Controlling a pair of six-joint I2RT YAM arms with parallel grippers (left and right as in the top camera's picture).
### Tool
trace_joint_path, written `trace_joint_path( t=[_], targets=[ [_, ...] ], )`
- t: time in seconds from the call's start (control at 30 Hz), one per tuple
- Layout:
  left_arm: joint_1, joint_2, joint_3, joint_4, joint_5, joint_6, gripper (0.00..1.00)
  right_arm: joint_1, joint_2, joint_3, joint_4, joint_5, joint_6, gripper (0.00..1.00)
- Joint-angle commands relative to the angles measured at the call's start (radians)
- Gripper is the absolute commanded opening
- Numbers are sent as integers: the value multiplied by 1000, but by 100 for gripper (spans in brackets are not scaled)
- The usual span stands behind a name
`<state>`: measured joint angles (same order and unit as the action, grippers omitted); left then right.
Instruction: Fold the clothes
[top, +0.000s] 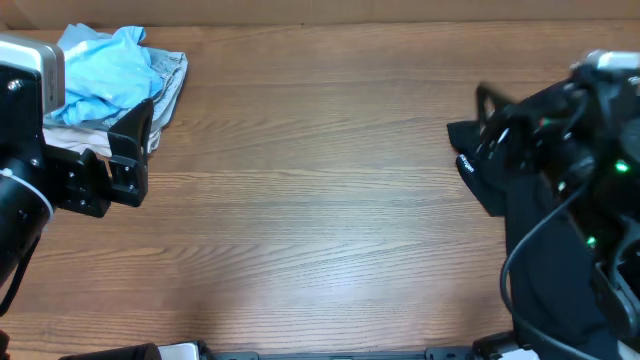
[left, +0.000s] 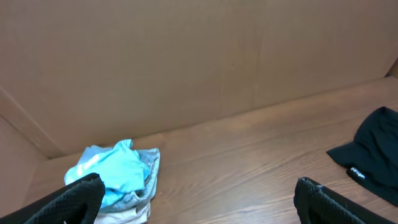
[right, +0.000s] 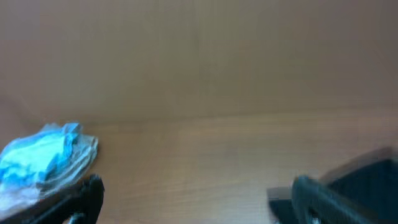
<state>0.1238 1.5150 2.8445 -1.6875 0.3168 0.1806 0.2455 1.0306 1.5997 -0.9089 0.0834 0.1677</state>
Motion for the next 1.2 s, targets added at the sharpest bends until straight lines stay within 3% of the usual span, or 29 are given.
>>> trace_joint_path(
  t=[0.0, 0.13, 0.37, 0.6, 0.77, 1.0, 1.17],
  targets=[
    [-6, 2, -3, -2, -11, 14, 100, -69, -119, -171, 224, -84, -150, 100],
    [-6, 2, -3, -2, -11, 14, 100, -79, -244, -445, 438, -71, -203, 100],
    [-6, 2, -3, -2, -11, 14, 100, -79, -537, -883, 462, -51, -201, 100],
    [-6, 2, -3, -2, -11, 14, 100, -120, -862, -1262, 619, -108, -195, 100],
    [-6, 2, -3, -2, -11, 14, 100, -120, -1027, -1423, 636, -97, -193, 100],
    [-6, 2, -3, -2, -11, 14, 100, -120, -1028, -1592, 832, -103, -150, 100],
    [-6, 2, -3, -2, -11, 14, 100, -120, -1028, -1592, 829, -104, -149, 100]
  ],
)
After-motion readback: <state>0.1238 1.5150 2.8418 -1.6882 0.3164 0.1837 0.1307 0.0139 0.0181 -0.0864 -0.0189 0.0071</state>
